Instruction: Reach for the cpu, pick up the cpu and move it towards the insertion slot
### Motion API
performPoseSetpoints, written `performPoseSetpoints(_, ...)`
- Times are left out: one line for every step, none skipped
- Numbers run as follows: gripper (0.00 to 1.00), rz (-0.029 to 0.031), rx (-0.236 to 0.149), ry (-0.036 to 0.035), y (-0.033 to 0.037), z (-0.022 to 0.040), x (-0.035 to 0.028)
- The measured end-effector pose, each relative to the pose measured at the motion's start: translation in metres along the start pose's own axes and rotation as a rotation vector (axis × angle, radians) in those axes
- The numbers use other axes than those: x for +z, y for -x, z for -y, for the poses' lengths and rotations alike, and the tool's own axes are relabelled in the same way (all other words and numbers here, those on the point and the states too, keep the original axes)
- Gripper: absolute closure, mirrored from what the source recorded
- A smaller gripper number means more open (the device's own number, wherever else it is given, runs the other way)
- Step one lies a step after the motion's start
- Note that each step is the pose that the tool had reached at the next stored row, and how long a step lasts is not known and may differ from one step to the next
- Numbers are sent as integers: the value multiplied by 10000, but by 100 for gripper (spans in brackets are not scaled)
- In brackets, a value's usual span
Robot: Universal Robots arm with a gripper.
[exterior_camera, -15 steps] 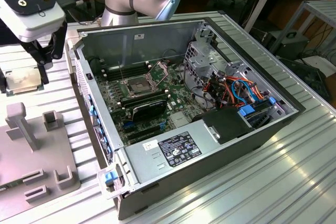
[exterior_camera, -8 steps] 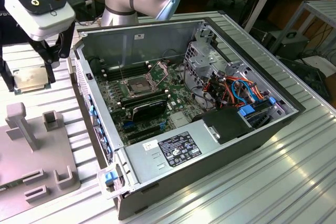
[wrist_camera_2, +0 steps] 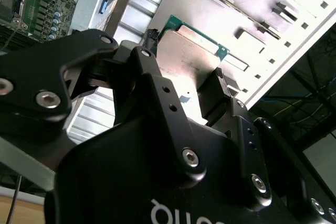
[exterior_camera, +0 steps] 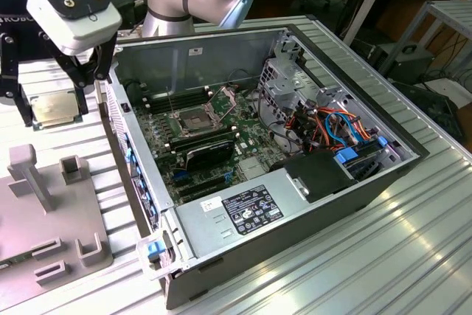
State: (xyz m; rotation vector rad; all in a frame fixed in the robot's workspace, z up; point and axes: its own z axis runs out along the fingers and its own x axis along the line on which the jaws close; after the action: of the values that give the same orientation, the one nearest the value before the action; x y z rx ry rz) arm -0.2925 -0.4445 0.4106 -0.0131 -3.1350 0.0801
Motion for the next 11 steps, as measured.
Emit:
performPoseSetpoints(45,0,0,0,12,0,0)
performPoseSetpoints(45,0,-1,0,27,0,0)
performPoseSetpoints(45,0,0,1,39,0,0)
performPoseSetpoints(45,0,-1,0,56,0,0)
performPoseSetpoints(45,0,-1,0,66,0,0)
performPoseSetpoints(45,0,-1,0,80,0,0)
performPoseSetpoints(45,0,-1,-1,95,-1,-1)
performPoseSetpoints(45,-1,0,0,105,-1,-1)
performPoseSetpoints(45,-1,0,-1,127,-1,-1)
performPoseSetpoints(45,0,0,-1,144,-1,-1)
performPoseSetpoints(45,-1,0,-1,154,-1,-1)
